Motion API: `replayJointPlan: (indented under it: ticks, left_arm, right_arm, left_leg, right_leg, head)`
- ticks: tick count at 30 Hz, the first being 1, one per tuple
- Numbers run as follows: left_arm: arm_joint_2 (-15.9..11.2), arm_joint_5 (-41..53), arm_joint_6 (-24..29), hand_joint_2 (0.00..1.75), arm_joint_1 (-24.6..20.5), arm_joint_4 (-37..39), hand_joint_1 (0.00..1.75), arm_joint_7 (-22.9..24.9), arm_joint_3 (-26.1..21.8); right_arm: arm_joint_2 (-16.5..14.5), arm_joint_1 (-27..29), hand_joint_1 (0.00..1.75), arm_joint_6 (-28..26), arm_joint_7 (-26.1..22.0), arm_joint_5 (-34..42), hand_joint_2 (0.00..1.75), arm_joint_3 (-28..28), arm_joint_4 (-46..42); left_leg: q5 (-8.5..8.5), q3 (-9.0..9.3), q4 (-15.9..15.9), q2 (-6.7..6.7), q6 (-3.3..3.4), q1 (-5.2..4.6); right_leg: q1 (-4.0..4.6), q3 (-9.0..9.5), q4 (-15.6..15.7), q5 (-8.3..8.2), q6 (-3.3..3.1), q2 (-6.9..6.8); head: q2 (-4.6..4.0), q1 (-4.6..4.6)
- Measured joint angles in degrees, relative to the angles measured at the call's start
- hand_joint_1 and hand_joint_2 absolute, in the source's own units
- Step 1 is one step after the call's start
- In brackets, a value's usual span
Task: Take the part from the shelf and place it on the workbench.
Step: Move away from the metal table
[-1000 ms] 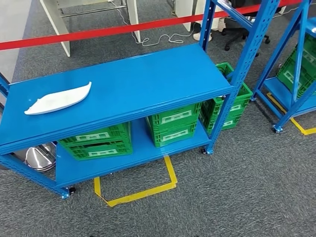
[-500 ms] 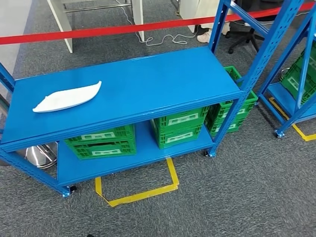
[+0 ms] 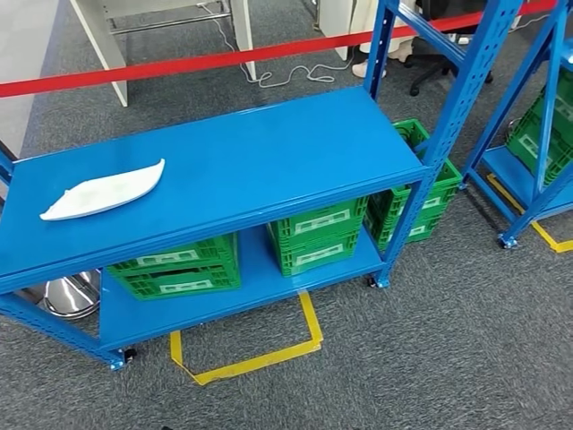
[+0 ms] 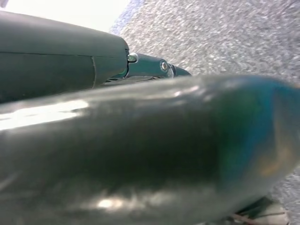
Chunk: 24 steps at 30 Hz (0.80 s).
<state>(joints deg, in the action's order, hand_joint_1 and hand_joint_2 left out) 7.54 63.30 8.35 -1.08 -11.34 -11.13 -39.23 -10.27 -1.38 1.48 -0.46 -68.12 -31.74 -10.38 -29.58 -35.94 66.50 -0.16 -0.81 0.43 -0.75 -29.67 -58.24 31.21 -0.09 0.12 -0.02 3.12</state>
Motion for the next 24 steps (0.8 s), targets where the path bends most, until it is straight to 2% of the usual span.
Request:
replayJointPlan:
  ticks: [1, 2, 4, 6, 7, 8, 10, 11, 12, 13, 15, 16, 17, 19, 21, 22, 24]
  left_arm:
    - [-0.01, 0.0, -0.05, 0.0, -0.04, 0.0, 0.0, 0.0, -0.01]
    - [-0.01, 0.01, -0.11, 0.0, -0.09, 0.0, 0.0, 0.0, -0.01]
    - [0.03, 0.02, -0.16, 0.0, -0.11, 0.0, 0.0, 0.0, -0.01]
    - [0.08, 0.02, -0.16, 0.0, 0.02, 0.0, 0.0, -0.01, -0.02]
    - [0.07, 0.02, -0.15, 0.0, 0.06, 0.0, 0.0, -0.01, -0.04]
    - [0.05, 0.01, -0.15, 0.0, 0.05, 0.0, 0.0, -0.01, -0.06]
    - [0.03, 0.01, -0.14, 0.0, -0.06, 0.0, 0.0, -0.02, -0.12]
    - [0.05, 0.01, -0.14, 0.0, -0.06, 0.0, 0.0, -0.02, -0.15]
    - [0.08, 0.02, -0.15, 0.0, -0.02, 0.0, 0.0, -0.02, -0.19]
    - [0.1, 0.02, -0.15, 0.0, 0.04, 0.0, 0.0, -0.01, -0.22]
    - [0.15, 0.05, -0.16, 0.0, 0.13, 0.01, 0.0, -0.01, -0.29]
    - [0.15, 0.08, -0.16, 0.0, 0.09, 0.01, 0.0, -0.01, -0.32]
    - [0.14, 0.11, -0.16, 0.0, 0.0, 0.02, 0.0, -0.01, -0.36]
    - [0.13, 0.15, -0.16, 0.0, -0.14, 0.02, 0.0, -0.02, -0.39]
    - [0.08, 0.16, -0.14, 0.0, -0.16, 0.02, 0.0, -0.03, -0.4]
    - [0.07, 0.17, -0.1, 0.0, -0.18, 0.02, 0.0, -0.07, -0.41]
    - [0.06, 0.21, -0.04, 0.0, -0.29, 0.02, 0.0, -0.23, -0.43]
  right_arm:
    - [0.0, -0.03, 0.0, 0.01, 0.01, 0.01, 0.0, 0.0, 0.01]
    - [0.0, -0.07, 0.0, 0.02, 0.02, 0.01, 0.0, 0.0, 0.01]
    - [0.0, -0.13, 0.0, 0.03, 0.05, 0.02, 0.0, -0.01, 0.02]
    - [0.0, -0.15, 0.0, 0.07, 0.09, 0.02, 0.0, -0.01, 0.02]
    - [0.0, -0.22, 0.0, 0.1, 0.1, 0.02, 0.0, 0.0, 0.02]
    - [0.0, -0.31, 0.0, 0.13, 0.11, 0.02, 0.0, 0.01, 0.02]
    - [0.0, -0.42, 0.0, 0.15, 0.11, 0.02, 0.0, 0.02, 0.02]
    - [0.0, -0.34, 0.0, 0.15, 0.12, 0.02, 0.0, 0.02, 0.02]
    - [0.0, -0.19, 0.0, 0.16, 0.14, 0.02, 0.0, 0.02, 0.02]
    - [0.0, -0.06, 0.0, 0.16, 0.16, 0.02, 0.0, 0.01, 0.02]
    - [0.0, 0.07, 0.0, 0.16, 0.2, 0.02, 0.0, 0.01, 0.02]
    - [0.0, 0.06, 0.0, 0.16, 0.2, 0.02, 0.0, 0.01, 0.03]
    - [0.0, 0.02, 0.0, 0.17, 0.21, 0.02, 0.0, 0.01, 0.03]
    - [0.01, 0.02, 0.0, 0.18, 0.25, 0.02, 0.0, 0.0, 0.04]
    - [0.01, 0.2, 0.0, 0.18, 0.26, 0.02, 0.0, -0.03, 0.04]
    - [0.01, 0.27, 0.0, 0.18, 0.21, 0.02, 0.0, -0.05, 0.04]
    - [0.0, 0.1, 0.0, 0.17, 0.03, 0.03, 0.0, -0.07, 0.04]
  left_leg:
    - [1.34, 1.5, -3.54, 0.0, 0.29, -0.11]
    - [1.83, 2.52, -5.87, 0.01, 0.58, -0.24]
    - [1.22, 3.15, -7.44, 0.01, 1.18, -0.46]
    - [1.15, 3.72, -7.91, -0.05, 1.82, -0.29]
    - [1.11, 4.15, -8.12, -0.06, 2.13, -0.17]
    - [1.05, 4.52, -8.28, -0.06, 2.39, -0.07]
    - [0.62, 4.89, -8.34, -0.03, 2.77, -0.12]
    - [0.35, 5.12, -8.33, -0.03, 2.86, -0.16]
    - [0.02, 5.5, -8.33, -0.03, 2.88, -0.2]
    - [-0.36, 6.0, -8.32, -0.06, 2.85, -0.21]
    - [-1.3, 7.29, -8.35, -0.09, 2.6, -0.19]
    - [-1.74, 7.79, -8.35, -0.09, 2.39, -0.23]
    - [-2.08, 8.02, -8.36, -0.09, 2.11, -0.27]
    - [-2.43, 8.22, -8.4, -0.05, 1.44, -0.37]
    - [-2.57, 8.56, -8.0, -0.03, 0.85, -0.37]
    - [-2.75, 8.28, -6.78, -0.02, 0.59, -0.35]
    - [-4.64, 5.52, -1.29, 0.01, 0.03, -0.18]
  right_leg:
    - [0.08, 0.18, 0.01, 0.39, 0.32, 0.03]
    - [0.14, 0.26, 0.08, 0.7, 0.66, 0.01]
    - [0.23, 0.9, 0.05, 0.74, 1.49, -0.06]
    - [0.16, 1.41, -0.29, 0.84, 2.18, -0.13]
    - [0.14, 0.84, -1.3, 1.53, 2.45, -0.14]
    - [0.11, -0.33, -3.33, 2.74, 2.62, -0.14]
    - [0.11, -4.79, -10.65, 5.92, 2.93, -0.14]
    - [0.11, -7.19, -14.01, 6.87, 3.01, -0.13]
    - [0.13, -8.92, -15.89, 6.79, 3.03, -0.13]
    - [0.14, -9.46, -15.31, 5.33, 2.91, -0.14]
    - [0.15, -7.83, -8.67, -0.18, 2.5, -0.19]
    - [0.22, -6.79, -5.17, -2.02, 2.25, -0.25]
    - [0.32, -6.02, -2.75, -2.83, 1.91, -0.28]
    - [0.54, -5.47, -1.54, -2.64, 1.11, -0.26]
    - [0.4, -4.59, -1.22, -3.11, 0.31, -0.19]
    - [0.28, -4.1, -0.99, -3.05, 0.01, -0.22]
    - [0.11, -3.25, -0.62, -2.86, -0.47, -0.28]
  head:
    - [0.0, -0.01]
    - [0.0, -0.02]
    - [0.0, -0.05]
    - [0.01, -0.14]
    - [0.01, -0.27]
    - [0.01, -0.43]
    - [0.01, -0.69]
    - [0.01, -0.74]
    - [0.01, -0.73]
    - [0.0, -0.75]
    - [0.0, -0.77]
    - [0.0, -0.78]
    - [0.01, -0.82]
    - [0.01, -0.84]
    - [0.0, -0.84]
    - [0.01, -0.84]
    - [0.0, -0.81]
